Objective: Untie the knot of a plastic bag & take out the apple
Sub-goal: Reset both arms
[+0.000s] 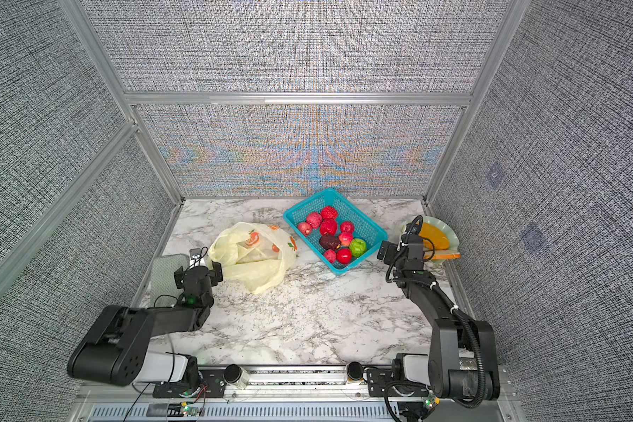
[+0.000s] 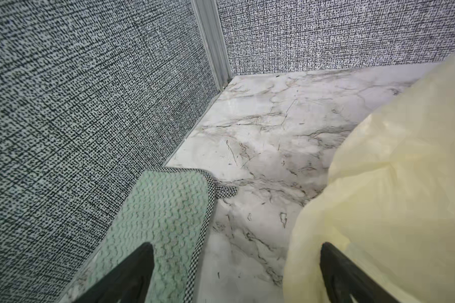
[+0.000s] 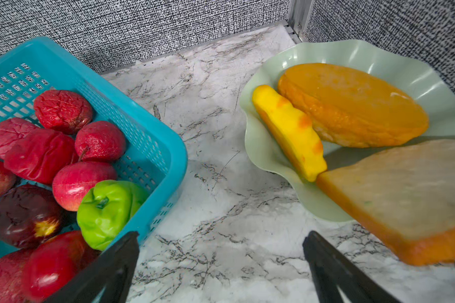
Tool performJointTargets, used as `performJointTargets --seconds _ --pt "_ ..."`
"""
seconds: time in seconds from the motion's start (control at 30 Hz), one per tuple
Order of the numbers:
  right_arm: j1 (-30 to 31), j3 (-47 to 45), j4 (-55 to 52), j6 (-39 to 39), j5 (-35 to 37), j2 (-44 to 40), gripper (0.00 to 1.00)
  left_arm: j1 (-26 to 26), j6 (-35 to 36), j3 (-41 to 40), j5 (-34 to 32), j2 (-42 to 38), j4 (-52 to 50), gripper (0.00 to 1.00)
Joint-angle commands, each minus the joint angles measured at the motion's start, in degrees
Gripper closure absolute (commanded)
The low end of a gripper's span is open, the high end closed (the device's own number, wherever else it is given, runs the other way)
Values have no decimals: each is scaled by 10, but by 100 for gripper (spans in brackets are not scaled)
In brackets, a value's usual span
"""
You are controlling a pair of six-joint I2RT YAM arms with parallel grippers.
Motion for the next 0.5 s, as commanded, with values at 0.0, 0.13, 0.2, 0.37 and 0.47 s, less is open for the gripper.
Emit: performJointTargets --seconds 0.0,0.13,0.2,0.37,0.47 --pt "0 -18 55 -5 29 0 1 -9 32 10 -13 9 145 0" --pt "-1 -62 116 -12 49 -12 1 -9 44 -2 -12 17 184 0" --pt "0 -82 143 -19 55 -19 1 -8 43 -20 -4 9 205 0" --pt "0 -119 212 -38 55 -16 1 -9 63 -107 56 21 383 2" --pt "0 -156 308 -47 56 17 1 -5 60 -114 73 26 397 3"
